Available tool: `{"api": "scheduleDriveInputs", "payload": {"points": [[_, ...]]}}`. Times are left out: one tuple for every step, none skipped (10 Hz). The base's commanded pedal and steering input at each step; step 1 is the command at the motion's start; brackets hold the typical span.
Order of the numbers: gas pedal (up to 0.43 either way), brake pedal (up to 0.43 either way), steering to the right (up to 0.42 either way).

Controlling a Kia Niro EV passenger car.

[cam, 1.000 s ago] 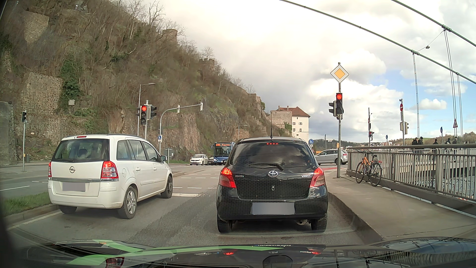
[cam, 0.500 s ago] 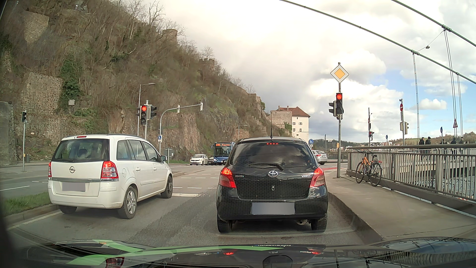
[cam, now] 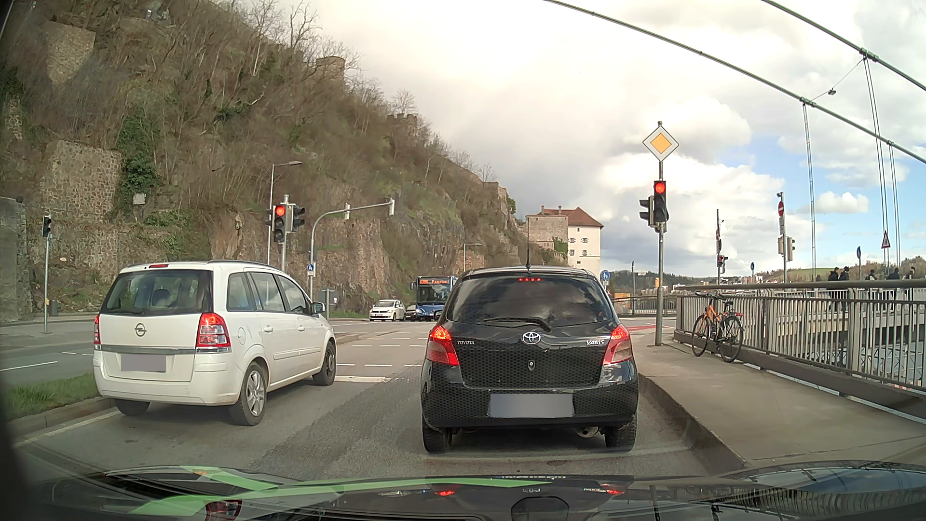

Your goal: Follow the waypoints while adhering to traffic rules and regulations

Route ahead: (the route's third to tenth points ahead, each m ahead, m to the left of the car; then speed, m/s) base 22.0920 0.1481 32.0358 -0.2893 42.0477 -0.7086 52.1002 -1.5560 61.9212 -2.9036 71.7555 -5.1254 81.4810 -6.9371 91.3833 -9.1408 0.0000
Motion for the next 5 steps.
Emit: {"api": "scheduleDriveInputs", "payload": {"points": [[0.000, 0.366, 0.010], [0.000, 0.366, 0.010], [0.000, 0.360, 0.010], [0.000, 0.366, 0.010], [0.000, 0.360, 0.010]]}}
